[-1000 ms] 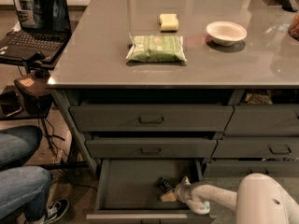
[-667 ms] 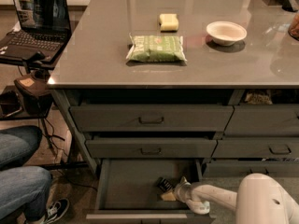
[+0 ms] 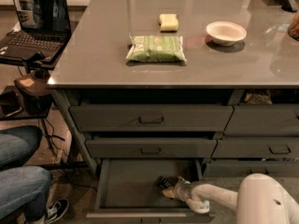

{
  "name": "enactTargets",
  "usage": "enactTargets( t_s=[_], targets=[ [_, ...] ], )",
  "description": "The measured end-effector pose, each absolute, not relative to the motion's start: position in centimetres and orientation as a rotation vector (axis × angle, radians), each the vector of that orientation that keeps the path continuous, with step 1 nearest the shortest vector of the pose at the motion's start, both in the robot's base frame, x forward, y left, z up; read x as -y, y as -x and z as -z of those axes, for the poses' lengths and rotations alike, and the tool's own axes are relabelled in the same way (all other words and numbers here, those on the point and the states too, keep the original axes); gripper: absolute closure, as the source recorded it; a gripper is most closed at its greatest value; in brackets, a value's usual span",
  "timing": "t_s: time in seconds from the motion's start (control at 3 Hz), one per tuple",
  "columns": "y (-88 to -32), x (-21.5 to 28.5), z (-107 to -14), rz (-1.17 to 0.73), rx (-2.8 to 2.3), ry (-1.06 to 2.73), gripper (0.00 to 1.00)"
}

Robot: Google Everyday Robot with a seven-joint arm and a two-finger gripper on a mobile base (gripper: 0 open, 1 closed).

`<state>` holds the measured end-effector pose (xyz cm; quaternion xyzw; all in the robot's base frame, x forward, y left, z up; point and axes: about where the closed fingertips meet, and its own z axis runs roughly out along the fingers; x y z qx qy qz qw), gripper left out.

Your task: Pick rxbar chocolate from bottom drawer and place on counter

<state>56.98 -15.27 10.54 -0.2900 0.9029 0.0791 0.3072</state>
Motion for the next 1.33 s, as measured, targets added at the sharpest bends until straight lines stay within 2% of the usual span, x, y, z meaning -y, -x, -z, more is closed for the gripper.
enactTargets(
  t_s=[0.33,0.67,1.33],
  targets=[
    [-57.0,15.3,-10.5,-0.209,-2.388,0.767,0.89],
    [-57.0,15.3,-10.6,-0.209,-2.388,0.767,1.0],
    [-57.0,15.2,-11.8,-0.209,-2.388,0.767,1.0]
  ],
)
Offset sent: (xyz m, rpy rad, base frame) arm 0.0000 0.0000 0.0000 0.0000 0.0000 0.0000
